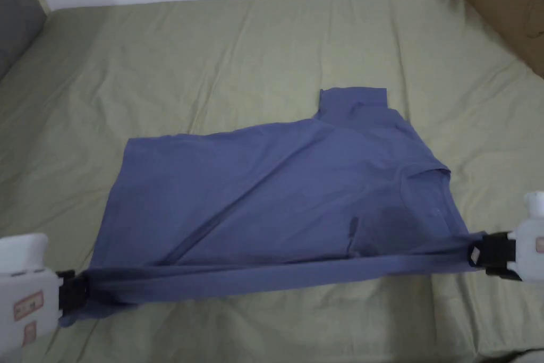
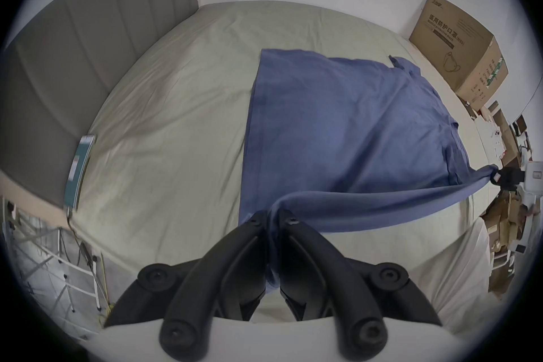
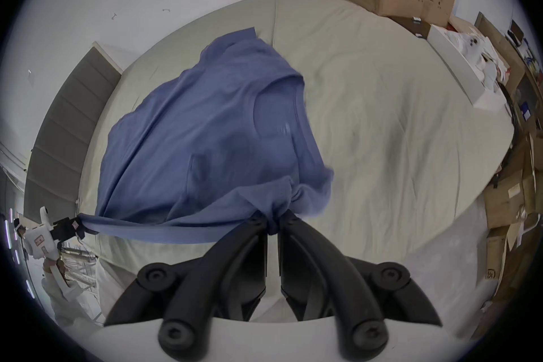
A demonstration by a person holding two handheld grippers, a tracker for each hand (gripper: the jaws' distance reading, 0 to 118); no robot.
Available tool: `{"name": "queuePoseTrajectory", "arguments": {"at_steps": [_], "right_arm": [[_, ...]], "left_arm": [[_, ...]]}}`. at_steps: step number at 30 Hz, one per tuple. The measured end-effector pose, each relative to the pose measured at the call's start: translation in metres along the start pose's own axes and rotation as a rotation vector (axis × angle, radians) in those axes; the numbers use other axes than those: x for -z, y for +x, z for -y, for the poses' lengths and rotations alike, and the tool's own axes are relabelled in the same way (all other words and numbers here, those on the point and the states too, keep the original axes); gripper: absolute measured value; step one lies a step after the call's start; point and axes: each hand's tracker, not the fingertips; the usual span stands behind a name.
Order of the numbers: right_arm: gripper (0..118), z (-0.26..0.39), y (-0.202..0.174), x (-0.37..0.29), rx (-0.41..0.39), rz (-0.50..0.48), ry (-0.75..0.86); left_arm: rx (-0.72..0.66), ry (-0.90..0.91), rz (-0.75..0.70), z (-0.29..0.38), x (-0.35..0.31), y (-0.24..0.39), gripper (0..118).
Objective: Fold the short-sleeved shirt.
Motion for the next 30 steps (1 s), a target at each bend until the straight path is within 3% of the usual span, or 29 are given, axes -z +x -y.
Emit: {"name": "queuePoseTrajectory", "arguments": {"at_steps": [6,7,9,10,14,15,16,17,18,19,20,22,23,27,28,30], "right_arm": [[9,-0.055,-0.007,0.066,-0.011,0.034,-0.058],[28,-0.06,-0.008,0.073,-0.02,0.033,-0.078],[82,-0.063,-0.012,0.08,-0.029,0.115,-0.096],[85,-0.061,-0.011,0.077,-0.034,0.119,-0.085],[86,-0.05,-0.006,0.046,-0.034,0.08,-0.027],[85,-0.044,-0.004,0.036,-0.044,0.069,-0.013],[84,-0.037,-0.003,0.027,-0.05,0.067,-0.004],[79,-0.027,-0.002,0.019,-0.051,0.06,0.007],[59,-0.017,-0.001,0.013,-0.051,0.055,0.012],[10,-0.007,-0.001,0.009,-0.054,0.052,0.011],[0,0.002,-0.002,0.007,-0.056,0.046,0.008],[0,0.021,0.0,0.009,-0.014,0.046,-0.021],[0,0.028,0.002,0.011,-0.01,0.007,-0.057],[0,0.044,-0.002,0.021,-0.004,0.009,-0.069],[0,0.044,-0.002,0.022,0.003,0.012,-0.072],[0,0.043,-0.001,0.025,0.027,-0.006,-0.08]], "left_arm": [[0.044,-0.024,-0.008,-0.052,0.049,0.006,11],[0.04,-0.036,-0.014,-0.056,0.053,0.006,39],[0.018,-0.068,-0.053,-0.058,0.061,0.002,92],[0.014,-0.076,-0.049,-0.057,0.06,-0.003,100],[-0.031,-0.029,-0.067,-0.038,0.034,-0.016,99],[-0.054,-0.018,-0.062,-0.03,0.026,-0.02,98],[-0.082,-0.009,-0.049,-0.023,0.021,-0.023,88],[-0.122,0.001,-0.029,-0.011,0.013,-0.025,69],[-0.152,0.018,0.005,0.0,0.006,-0.028,38],[-0.168,0.029,0.021,0.01,0.003,-0.029,2],[-0.182,0.023,0.018,0.02,0.001,-0.028,2],[-0.178,0.013,0.018,0.037,0.001,-0.027,2],[-0.174,-0.011,0.038,0.042,0.002,-0.025,2],[-0.168,-0.018,0.005,0.041,0.018,-0.023,3],[-0.187,-0.015,0.012,0.036,0.02,-0.024,13],[-0.242,0.004,0.041,0.025,0.027,-0.026,52]]}}
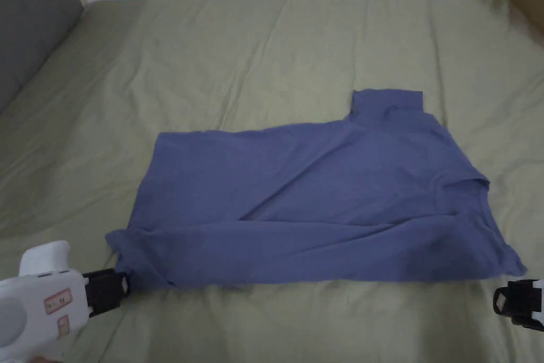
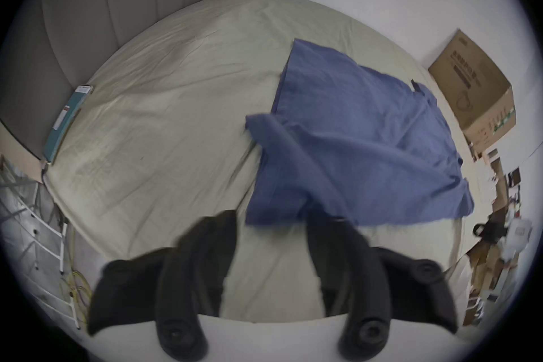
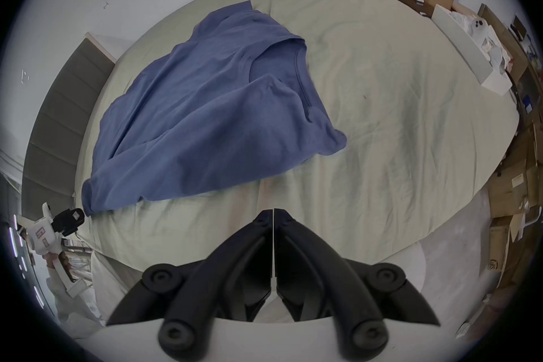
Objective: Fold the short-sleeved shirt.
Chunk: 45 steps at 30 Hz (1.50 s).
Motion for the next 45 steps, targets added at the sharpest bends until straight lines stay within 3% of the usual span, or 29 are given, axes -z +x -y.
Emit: {"name": "queuePoseTrajectory", "arguments": {"at_steps": [1,2,3,5,6,7,8,10,13,15,17,18,19,20,21,22,23,25,30,33,37,42,43,44,45], "right_arm": [[0,0.0,0.0,0.001,0.009,-0.006,0.003],[0,-0.003,0.0,0.001,0.008,-0.007,0.001],[0,-0.004,-0.001,0.002,0.006,-0.004,0.0],[0,-0.006,-0.002,0.003,0.008,0.007,0.002],[1,-0.008,-0.001,0.004,0.004,0.007,0.002],[14,-0.01,-0.001,0.004,0.016,0.024,0.012],[37,-0.013,0.0,0.005,0.039,0.058,0.031],[87,-0.024,0.003,0.01,0.043,0.059,0.032],[87,-0.042,0.008,0.025,0.069,0.045,0.053],[85,-0.049,0.008,0.046,0.046,0.111,0.03],[57,-0.05,0.005,0.07,0.021,0.227,-0.077],[56,-0.045,0.005,0.077,0.05,0.172,-0.07],[48,-0.041,0.001,0.073,0.065,0.177,-0.044],[31,-0.044,-0.005,0.065,-0.005,0.199,-0.032],[24,-0.047,-0.007,0.059,-0.04,0.164,-0.031],[16,-0.047,-0.005,0.057,-0.014,0.147,-0.024],[11,-0.049,-0.004,0.057,0.029,0.122,-0.035],[7,-0.051,-0.001,0.057,0.021,0.132,-0.043],[6,-0.043,0.008,0.018,0.025,0.074,-0.004],[6,-0.03,0.011,-0.009,-0.025,0.093,0.012],[6,0.0,0.022,-0.027,-0.026,0.107,-0.04],[6,0.041,0.031,-0.007,-0.034,0.137,-0.101],[13,0.044,0.033,-0.001,-0.024,0.123,-0.095],[33,0.043,0.032,0.003,-0.02,0.122,-0.102],[63,0.04,0.028,0.003,-0.019,0.16,-0.132]], "left_arm": [[-0.002,0.002,0.015,-0.004,0.006,0.0,65],[0.001,-0.001,0.015,-0.007,0.015,0.001,66],[0.023,-0.031,0.0,-0.008,0.03,0.001,63],[0.039,-0.13,-0.075,-0.004,0.049,0.006,45],[0.069,-0.094,-0.086,-0.001,0.05,0.007,43],[0.056,-0.078,-0.066,-0.002,0.043,0.007,34],[0.057,-0.077,-0.067,-0.006,0.037,0.01,12],[0.024,-0.063,-0.032,-0.013,0.032,0.007,5],[0.072,-0.076,-0.035,-0.016,0.027,0.009,5],[0.083,-0.067,-0.036,-0.015,0.02,0.011,5],[0.079,-0.054,-0.032,-0.016,0.016,0.01,5],[0.078,-0.051,-0.025,-0.017,0.015,0.01,5],[0.078,-0.051,-0.02,-0.017,0.013,0.01,5],[0.081,-0.051,-0.024,-0.018,0.014,0.009,5],[0.088,-0.051,-0.024,-0.019,0.013,0.01,5],[0.097,-0.051,-0.026,-0.02,0.013,0.011,5],[0.107,-0.049,-0.029,-0.02,0.012,0.012,5],[0.12,-0.048,-0.036,-0.024,0.014,0.01,5],[0.123,-0.031,-0.005,-0.025,-0.008,0.003,5],[0.13,-0.03,-0.004,-0.014,-0.023,0.001,5],[0.142,-0.064,-0.022,0.016,-0.035,-0.004,5],[0.158,-0.122,-0.053,0.05,-0.018,-0.013,7],[0.144,-0.127,-0.047,0.052,-0.014,-0.015,21],[0.124,-0.135,-0.06,0.051,-0.012,-0.015,45],[0.103,-0.142,-0.126,0.049,-0.012,-0.015,73]]}}
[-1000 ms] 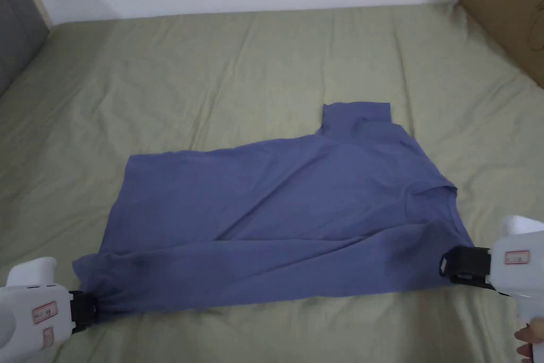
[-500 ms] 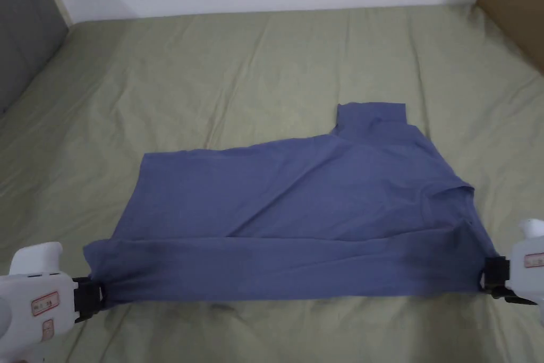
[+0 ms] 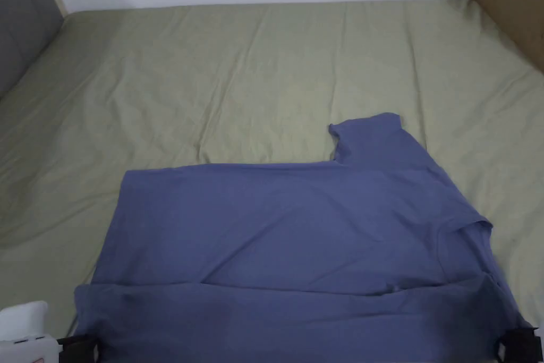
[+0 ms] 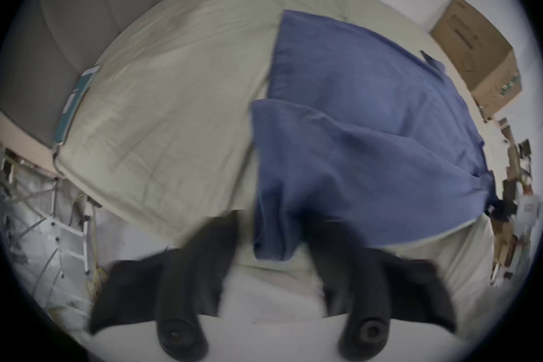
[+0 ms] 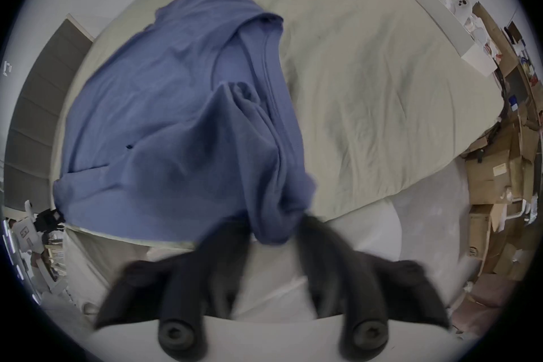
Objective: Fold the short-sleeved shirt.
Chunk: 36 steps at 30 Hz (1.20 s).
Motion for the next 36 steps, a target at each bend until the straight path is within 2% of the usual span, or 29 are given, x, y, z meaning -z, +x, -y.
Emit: {"name": "queuePoseTrajectory", "arguments": {"at_steps": [1,5,8,9,10,11,12,16,18,19,20,22,23,25,26,28,34,35,36], "right_arm": [[86,-0.002,-0.001,-0.002,-0.009,0.04,0.012],[85,-0.017,-0.006,-0.037,-0.076,0.018,0.159],[83,-0.036,-0.018,-0.059,-0.099,-0.003,0.252],[75,-0.044,-0.022,-0.063,-0.109,-0.037,0.259],[44,-0.049,-0.026,-0.064,-0.104,-0.06,0.27],[10,-0.056,-0.03,-0.061,-0.067,-0.075,0.274],[1,-0.063,-0.032,-0.055,-0.039,-0.104,0.248],[0,-0.092,-0.047,-0.03,-0.065,-0.16,0.198],[0,-0.114,-0.052,-0.024,-0.051,-0.184,0.218],[7,-0.131,-0.052,-0.02,-0.05,-0.21,0.23],[27,-0.151,-0.053,-0.016,-0.051,-0.213,0.216],[77,-0.189,-0.057,-0.005,-0.058,-0.2,0.204],[82,-0.21,-0.058,0.003,-0.056,-0.195,0.212],[82,-0.249,-0.061,0.022,-0.082,-0.173,0.215],[82,-0.268,-0.065,0.037,-0.077,-0.104,0.202],[82,-0.296,-0.069,0.064,-0.115,-0.05,0.17],[79,-0.327,-0.072,0.121,-0.133,-0.037,0.035],[76,-0.327,-0.073,0.123,-0.133,-0.042,0.022],[75,-0.327,-0.076,0.119,-0.138,-0.033,0.031]], "left_arm": [[-0.005,-0.008,-0.041,-0.002,-0.002,-0.001,89],[-0.063,0.093,0.06,-0.017,-0.031,-0.007,84],[-0.055,0.179,0.122,-0.031,-0.051,0.001,69],[-0.026,0.193,0.125,-0.036,-0.052,0.007,48],[-0.015,0.195,0.114,-0.04,-0.051,0.012,16],[-0.01,0.2,0.113,-0.043,-0.048,0.019,2],[0.011,0.189,0.13,-0.048,-0.043,0.024,3],[0.058,0.147,0.148,-0.065,-0.017,0.043,0],[0.071,0.135,0.164,-0.077,-0.009,0.048,0],[0.075,0.134,0.164,-0.084,-0.007,0.052,0],[0.083,0.133,0.169,-0.092,-0.004,0.054,0],[0.077,0.14,0.169,-0.106,0.001,0.057,0],[0.076,0.143,0.173,-0.114,0.005,0.056,0],[0.068,0.147,0.181,-0.123,0.009,0.057,0],[0.063,0.146,0.188,-0.126,0.012,0.056,0],[0.052,0.125,0.197,-0.13,0.019,0.056,0],[0.046,0.08,0.183,-0.142,0.037,0.052,1],[0.041,0.079,0.19,-0.146,0.043,0.049,13],[0.025,0.08,0.206,-0.151,0.046,0.047,19]]}}
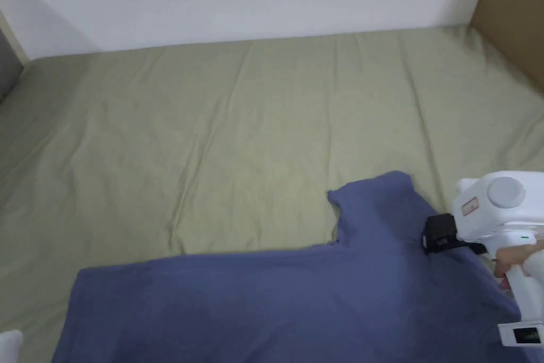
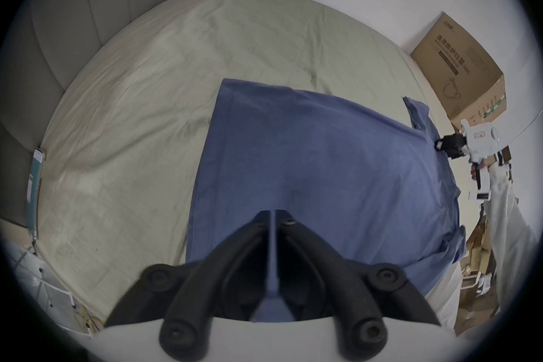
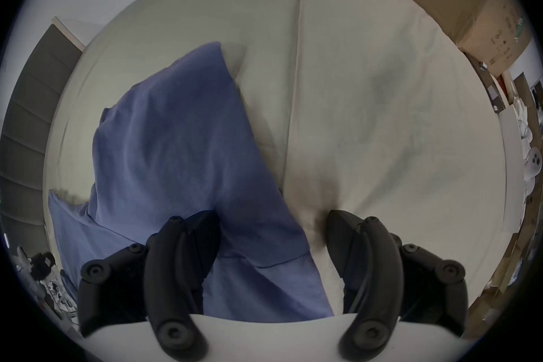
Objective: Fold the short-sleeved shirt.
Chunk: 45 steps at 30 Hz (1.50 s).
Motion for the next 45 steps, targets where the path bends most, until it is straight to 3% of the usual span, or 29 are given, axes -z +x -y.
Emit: {"name": "queuePoseTrajectory", "arguments": {"at_steps": [2,3,4,5,8,10,12,14,16,18,21,29,39,45], "right_arm": [[69,0.003,-0.007,-0.013,-0.048,0.011,0.018],[53,0.003,-0.011,-0.019,-0.073,0.018,0.033],[19,0.004,-0.015,-0.023,-0.07,-0.006,0.04],[4,0.003,-0.015,-0.023,-0.066,-0.009,0.041],[4,0.004,-0.017,-0.015,-0.114,0.021,0.027],[4,0.003,-0.01,-0.015,-0.013,-0.016,0.025],[4,0.002,-0.009,-0.017,-0.014,-0.032,0.043],[4,0.003,-0.009,-0.017,-0.031,-0.03,0.046],[4,0.002,-0.01,-0.017,-0.009,-0.003,0.015],[4,0.001,-0.009,-0.017,-0.002,-0.001,0.012],[4,-0.001,-0.006,-0.021,0.003,-0.024,0.0],[4,-0.012,0.01,-0.059,0.089,-0.122,0.097],[3,-0.03,0.004,-0.119,0.075,-0.118,0.208],[3,-0.002,0.006,-0.147,0.041,-0.122,0.242]], "left_arm": [[-0.019,-0.002,0.009,-0.014,0.006,-0.005,37],[-0.026,-0.01,0.021,-0.022,0.009,-0.003,65],[-0.023,-0.012,0.026,-0.034,0.015,-0.004,89],[-0.02,-0.01,0.023,-0.043,0.021,-0.004,94],[0.0,0.02,-0.047,-0.081,0.045,-0.006,94],[-0.065,0.012,-0.034,-0.107,0.068,-0.013,94],[-0.106,0.004,-0.058,-0.124,0.093,-0.013,94],[-0.098,-0.068,-0.082,-0.133,0.116,-0.011,88],[-0.005,-0.127,-0.193,-0.127,0.135,-0.001,80],[0.067,-0.072,-0.197,-0.126,0.122,0.011,70],[0.078,-0.043,-0.19,-0.128,0.115,0.009,5],[0.042,-0.01,-0.11,-0.146,0.092,0.01,4],[0.103,0.135,-0.13,-0.179,0.027,0.024,4],[0.12,0.182,-0.108,-0.155,-0.012,0.024,4]]}}
